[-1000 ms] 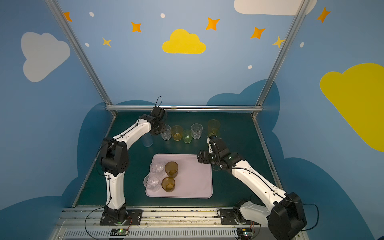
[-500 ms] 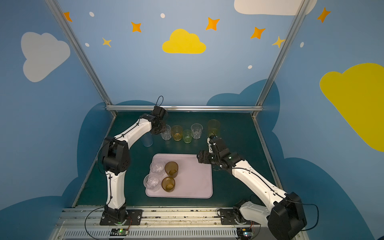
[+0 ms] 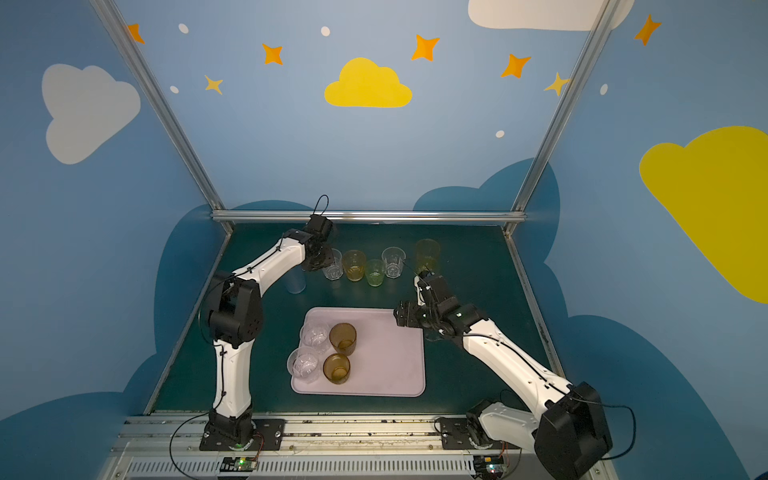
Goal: Place the glasses into the tray
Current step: 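Lower left gripper into the clear faceted glass in the row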
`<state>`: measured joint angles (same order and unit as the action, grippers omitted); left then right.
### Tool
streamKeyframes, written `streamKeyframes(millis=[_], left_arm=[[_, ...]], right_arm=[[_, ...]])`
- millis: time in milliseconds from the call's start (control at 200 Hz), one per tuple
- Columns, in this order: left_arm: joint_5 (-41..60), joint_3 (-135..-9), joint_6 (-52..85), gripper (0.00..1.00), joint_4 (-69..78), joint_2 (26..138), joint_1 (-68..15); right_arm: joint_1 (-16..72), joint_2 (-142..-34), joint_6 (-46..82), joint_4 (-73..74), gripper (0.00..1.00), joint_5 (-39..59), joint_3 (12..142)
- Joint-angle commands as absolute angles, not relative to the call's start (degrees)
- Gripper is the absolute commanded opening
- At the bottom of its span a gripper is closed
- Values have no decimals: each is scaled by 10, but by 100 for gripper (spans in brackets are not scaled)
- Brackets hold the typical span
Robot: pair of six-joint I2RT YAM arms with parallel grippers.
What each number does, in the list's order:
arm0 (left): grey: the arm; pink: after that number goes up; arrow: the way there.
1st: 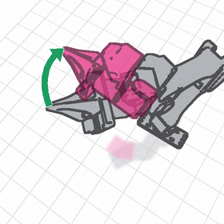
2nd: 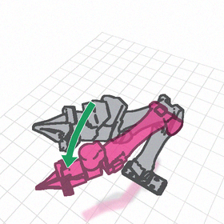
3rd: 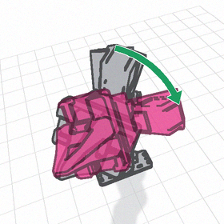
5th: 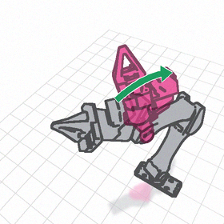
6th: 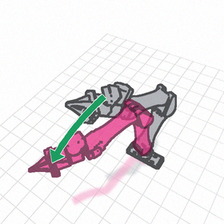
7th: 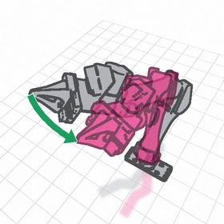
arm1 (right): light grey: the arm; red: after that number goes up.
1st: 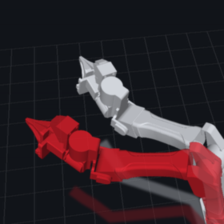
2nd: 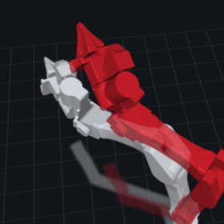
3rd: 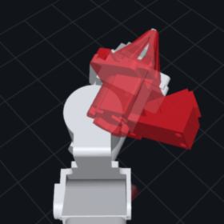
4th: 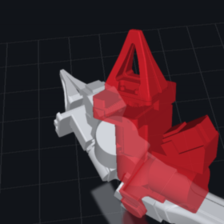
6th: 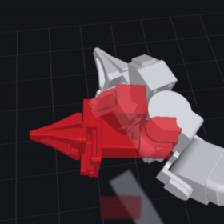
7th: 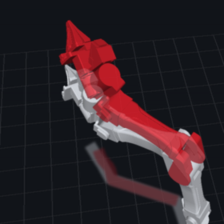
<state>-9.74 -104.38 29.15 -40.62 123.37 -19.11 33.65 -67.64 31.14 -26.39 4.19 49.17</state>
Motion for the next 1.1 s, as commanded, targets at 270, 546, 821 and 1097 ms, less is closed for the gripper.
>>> streamKeyframes(millis=[270,546,821,1097], left_arm=[[-105,-1065,281,17,-425,1246,-187],[-115,-1073,278,13,-432,1254,-187],[-125,-1074,271,9,-432,1251,-187],[-121,-1073,271,4,-431,1239,-188]], right_arm=[[333,-681,316,-269,86,47,495],[333,-680,316,-270,86,45,494],[331,-681,317,-270,86,46,496],[332,-685,314,-265,86,51,496]])
